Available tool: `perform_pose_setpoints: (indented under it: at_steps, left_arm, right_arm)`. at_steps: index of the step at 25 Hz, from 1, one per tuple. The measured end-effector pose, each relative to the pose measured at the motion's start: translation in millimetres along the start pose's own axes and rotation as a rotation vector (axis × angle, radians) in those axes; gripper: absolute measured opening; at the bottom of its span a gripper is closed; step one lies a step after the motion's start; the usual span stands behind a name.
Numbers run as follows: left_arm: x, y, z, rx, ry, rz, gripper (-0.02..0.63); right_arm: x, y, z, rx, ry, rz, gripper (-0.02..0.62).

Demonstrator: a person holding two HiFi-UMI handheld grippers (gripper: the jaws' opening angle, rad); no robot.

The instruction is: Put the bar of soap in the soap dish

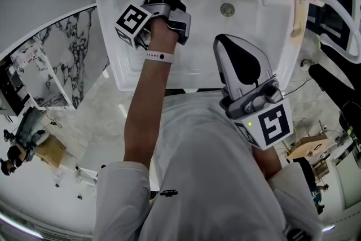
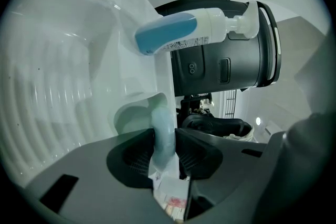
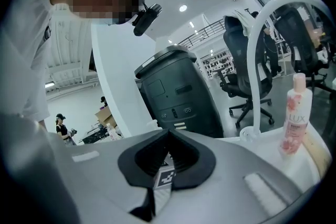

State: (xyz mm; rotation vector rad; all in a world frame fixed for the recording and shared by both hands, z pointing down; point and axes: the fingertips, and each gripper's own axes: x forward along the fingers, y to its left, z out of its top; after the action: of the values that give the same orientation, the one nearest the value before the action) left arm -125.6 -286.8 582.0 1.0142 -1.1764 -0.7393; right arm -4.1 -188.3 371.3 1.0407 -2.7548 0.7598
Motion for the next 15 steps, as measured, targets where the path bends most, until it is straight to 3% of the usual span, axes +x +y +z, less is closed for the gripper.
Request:
perform_pose_setpoints:
  at_steps: [10,15]
  left_arm:
    - [13,-7,7,-0.004,0.021,0.009,0.117]
    - [17,-23,8,0.003,0.033,-0.008,0.154]
  right_arm:
    - [-3,-2,2,0.018,-0.008,-0.005,0.0]
    - [-4,0,5,0.026,-0.014,-0.001,0.0]
